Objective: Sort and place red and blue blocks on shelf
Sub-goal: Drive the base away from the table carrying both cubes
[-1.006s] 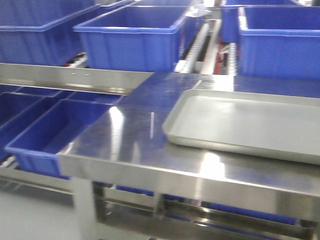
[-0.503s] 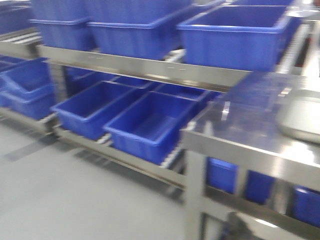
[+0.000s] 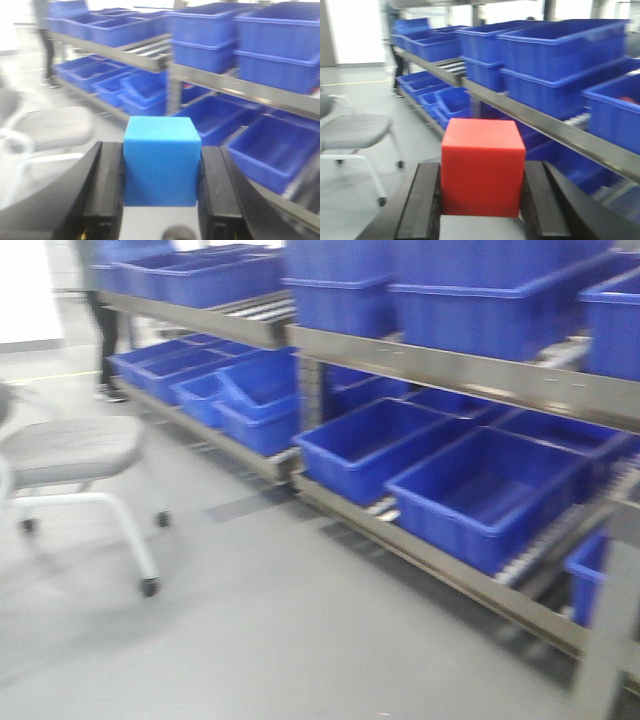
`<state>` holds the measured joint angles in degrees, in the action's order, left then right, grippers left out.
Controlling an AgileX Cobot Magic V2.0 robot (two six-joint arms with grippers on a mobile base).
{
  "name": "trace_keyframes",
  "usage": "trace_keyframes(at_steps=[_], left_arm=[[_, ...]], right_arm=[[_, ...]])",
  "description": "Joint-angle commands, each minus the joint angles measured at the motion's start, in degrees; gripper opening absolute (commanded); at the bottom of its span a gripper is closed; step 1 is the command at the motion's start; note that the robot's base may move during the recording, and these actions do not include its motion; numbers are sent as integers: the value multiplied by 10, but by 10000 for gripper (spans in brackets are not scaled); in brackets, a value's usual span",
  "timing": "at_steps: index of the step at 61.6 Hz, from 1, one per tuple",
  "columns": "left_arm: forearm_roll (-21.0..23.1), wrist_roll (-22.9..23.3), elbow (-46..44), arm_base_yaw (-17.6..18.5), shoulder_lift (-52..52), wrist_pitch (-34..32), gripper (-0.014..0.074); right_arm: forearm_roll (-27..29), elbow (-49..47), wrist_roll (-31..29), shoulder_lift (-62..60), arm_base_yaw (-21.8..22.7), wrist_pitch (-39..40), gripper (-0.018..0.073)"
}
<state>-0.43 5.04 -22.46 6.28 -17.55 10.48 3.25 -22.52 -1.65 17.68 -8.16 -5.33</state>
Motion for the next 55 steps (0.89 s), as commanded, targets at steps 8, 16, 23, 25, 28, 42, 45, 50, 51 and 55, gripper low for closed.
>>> trace_keyframes(at_steps=[8, 16, 23, 25, 28, 42, 45, 50, 51, 55], left_arm=[[4, 1, -18, 1, -4, -49, 122], [4, 1, -18, 1, -4, -49, 122], [4, 1, -18, 1, -4, -49, 122], [4, 1, -18, 1, -4, -49, 122], [4, 1, -18, 1, -4, -49, 122], [4, 1, -18, 1, -4, -49, 122], [4, 1, -18, 1, -4, -49, 122], [4, 1, -18, 1, -4, -49, 122], [4, 1, -18, 1, -4, -49, 122], [4, 1, -18, 1, -4, -49, 122]], right_arm=[[0, -15, -5, 3, 3, 53, 257], [0, -15, -5, 3, 3, 53, 257], [0, -15, -5, 3, 3, 53, 257], [0, -15, -5, 3, 3, 53, 257], [0, -15, -5, 3, 3, 53, 257], [0, -15, -5, 3, 3, 53, 257], [0, -15, -5, 3, 3, 53, 257], [0, -15, -5, 3, 3, 53, 257], [0, -15, -5, 3, 3, 53, 257], [0, -15, -5, 3, 3, 53, 257]])
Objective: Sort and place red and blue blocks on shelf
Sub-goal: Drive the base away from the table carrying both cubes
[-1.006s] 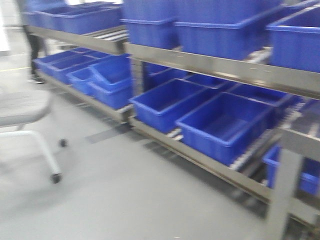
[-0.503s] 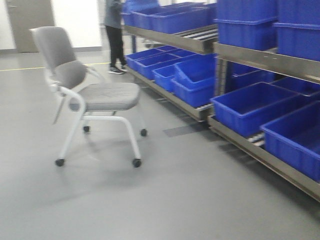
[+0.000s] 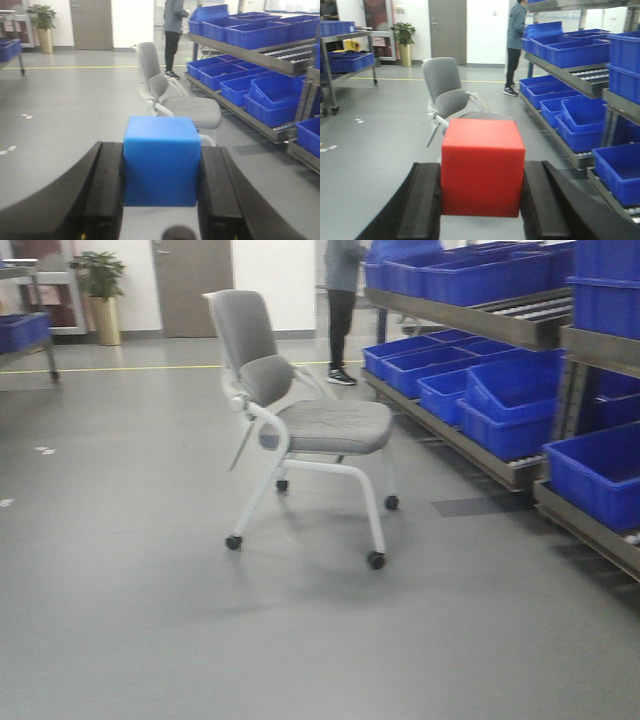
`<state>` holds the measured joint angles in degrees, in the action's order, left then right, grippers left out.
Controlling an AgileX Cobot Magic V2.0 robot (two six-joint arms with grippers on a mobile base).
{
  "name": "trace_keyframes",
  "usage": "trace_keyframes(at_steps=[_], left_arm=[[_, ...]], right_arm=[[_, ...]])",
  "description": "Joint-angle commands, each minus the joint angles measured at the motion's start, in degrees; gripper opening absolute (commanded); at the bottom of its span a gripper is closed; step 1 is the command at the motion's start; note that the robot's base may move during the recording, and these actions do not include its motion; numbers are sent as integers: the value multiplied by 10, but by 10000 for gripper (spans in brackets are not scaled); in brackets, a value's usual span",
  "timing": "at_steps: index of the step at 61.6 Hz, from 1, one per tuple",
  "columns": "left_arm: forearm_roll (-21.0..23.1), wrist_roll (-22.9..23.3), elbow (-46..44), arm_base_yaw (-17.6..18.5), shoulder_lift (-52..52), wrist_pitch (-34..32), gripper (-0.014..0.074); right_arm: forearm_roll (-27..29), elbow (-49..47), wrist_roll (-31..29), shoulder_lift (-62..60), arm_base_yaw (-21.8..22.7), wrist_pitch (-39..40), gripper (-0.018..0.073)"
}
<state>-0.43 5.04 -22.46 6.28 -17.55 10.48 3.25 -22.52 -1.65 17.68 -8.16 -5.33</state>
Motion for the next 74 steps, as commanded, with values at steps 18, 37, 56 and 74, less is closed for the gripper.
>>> trace_keyframes(at_steps=[18, 37, 56, 74], left_arm=[[4, 1, -18, 1, -4, -49, 122], [4, 1, -18, 1, -4, -49, 122], [4, 1, -18, 1, -4, -49, 122], [4, 1, -18, 1, -4, -49, 122]], right_arm=[[0, -15, -5, 3, 3, 53, 257], [0, -15, -5, 3, 3, 53, 257], [0, -15, -5, 3, 3, 53, 257], [0, -15, -5, 3, 3, 53, 257]])
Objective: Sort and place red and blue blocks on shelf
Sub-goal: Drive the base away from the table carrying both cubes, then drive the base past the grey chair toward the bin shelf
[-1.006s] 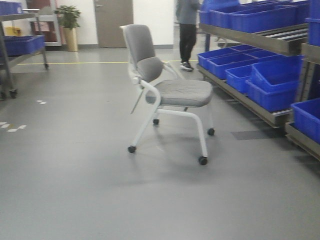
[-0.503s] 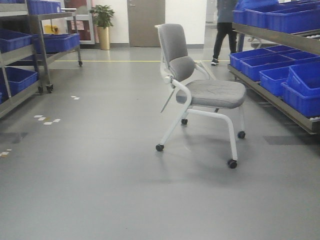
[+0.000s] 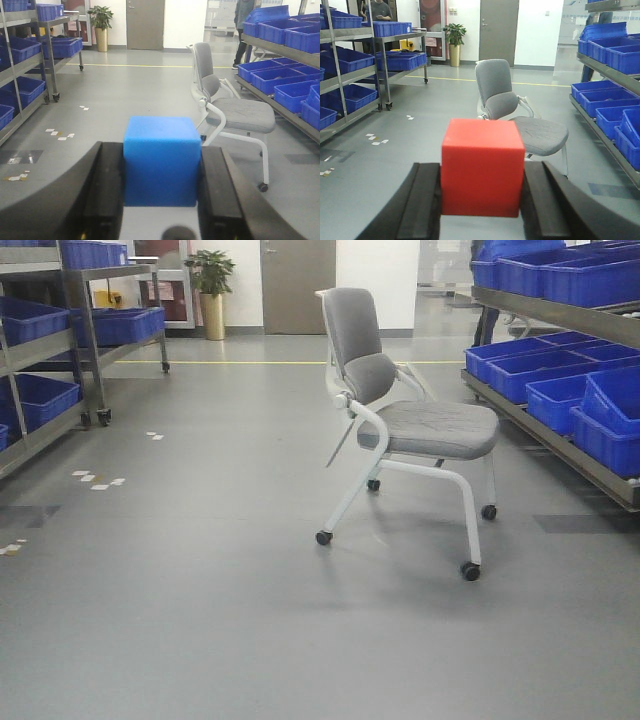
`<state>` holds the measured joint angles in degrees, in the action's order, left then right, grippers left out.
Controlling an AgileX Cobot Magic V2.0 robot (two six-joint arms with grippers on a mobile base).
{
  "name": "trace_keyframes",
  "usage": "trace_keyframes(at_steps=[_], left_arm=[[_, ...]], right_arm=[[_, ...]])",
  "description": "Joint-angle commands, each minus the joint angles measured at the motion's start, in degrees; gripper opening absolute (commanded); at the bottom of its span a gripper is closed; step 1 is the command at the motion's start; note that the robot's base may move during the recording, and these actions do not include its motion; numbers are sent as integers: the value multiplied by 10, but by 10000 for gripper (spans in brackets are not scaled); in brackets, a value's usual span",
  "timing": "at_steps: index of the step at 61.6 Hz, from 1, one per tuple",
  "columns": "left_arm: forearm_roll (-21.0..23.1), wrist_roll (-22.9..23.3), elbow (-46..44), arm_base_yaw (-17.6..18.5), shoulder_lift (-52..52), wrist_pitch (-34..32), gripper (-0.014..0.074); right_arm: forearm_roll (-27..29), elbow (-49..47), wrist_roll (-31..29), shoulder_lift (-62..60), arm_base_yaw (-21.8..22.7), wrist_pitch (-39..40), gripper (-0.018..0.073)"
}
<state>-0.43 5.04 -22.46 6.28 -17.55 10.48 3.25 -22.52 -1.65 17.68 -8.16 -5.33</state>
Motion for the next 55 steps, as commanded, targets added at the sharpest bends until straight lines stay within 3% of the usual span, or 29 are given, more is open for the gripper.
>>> trace_keyframes(at_steps=[1, 55], left_arm=[[4, 1, -18, 1, -4, -49, 122], [4, 1, -18, 1, -4, -49, 122]], right_arm=[[0, -15, -5, 3, 3, 53, 257], [0, -15, -5, 3, 3, 53, 257]])
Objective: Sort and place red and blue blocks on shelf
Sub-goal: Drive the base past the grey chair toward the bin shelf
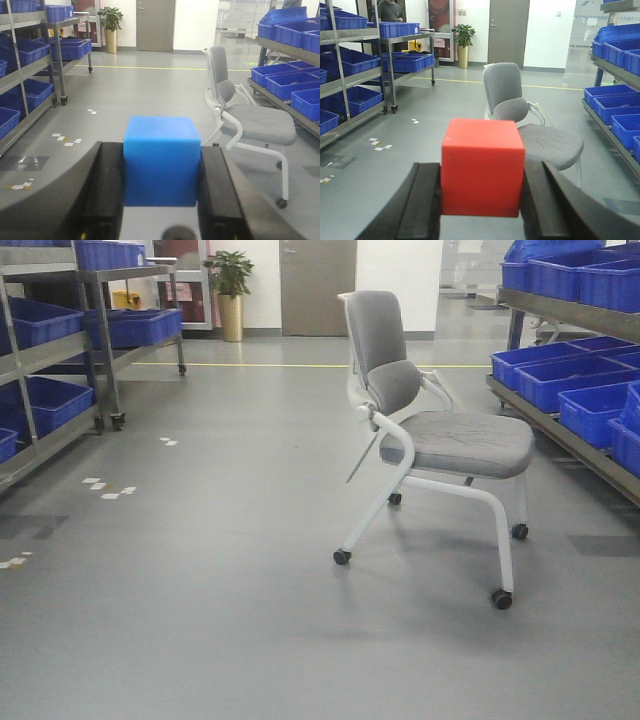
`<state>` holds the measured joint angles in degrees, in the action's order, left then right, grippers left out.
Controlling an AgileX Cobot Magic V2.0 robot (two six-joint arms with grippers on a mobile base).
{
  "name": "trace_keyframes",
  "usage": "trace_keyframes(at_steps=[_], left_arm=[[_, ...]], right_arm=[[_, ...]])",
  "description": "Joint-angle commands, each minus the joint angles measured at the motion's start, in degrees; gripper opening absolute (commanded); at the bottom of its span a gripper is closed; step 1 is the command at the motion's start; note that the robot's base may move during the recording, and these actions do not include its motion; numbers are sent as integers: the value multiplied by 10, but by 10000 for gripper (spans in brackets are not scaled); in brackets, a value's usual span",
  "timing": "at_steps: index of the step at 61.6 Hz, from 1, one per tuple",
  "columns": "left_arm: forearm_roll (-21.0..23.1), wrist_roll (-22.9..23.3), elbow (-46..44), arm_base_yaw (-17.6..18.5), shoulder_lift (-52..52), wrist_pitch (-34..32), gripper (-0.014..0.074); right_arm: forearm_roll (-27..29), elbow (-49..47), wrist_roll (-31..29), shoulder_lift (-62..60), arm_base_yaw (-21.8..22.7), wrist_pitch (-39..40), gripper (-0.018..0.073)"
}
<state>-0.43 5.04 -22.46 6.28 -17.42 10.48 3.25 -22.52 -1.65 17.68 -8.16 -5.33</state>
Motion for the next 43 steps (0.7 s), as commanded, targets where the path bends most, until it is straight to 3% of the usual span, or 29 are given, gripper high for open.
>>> trace_keyframes(at_steps=[1, 43], left_arm=[[4, 1, -18, 1, -5, -49, 122], [4, 1, -18, 1, -5, -49, 122]], right_arm=[[0, -15, -5, 3, 3, 53, 257], [0, -15, -5, 3, 3, 53, 257]])
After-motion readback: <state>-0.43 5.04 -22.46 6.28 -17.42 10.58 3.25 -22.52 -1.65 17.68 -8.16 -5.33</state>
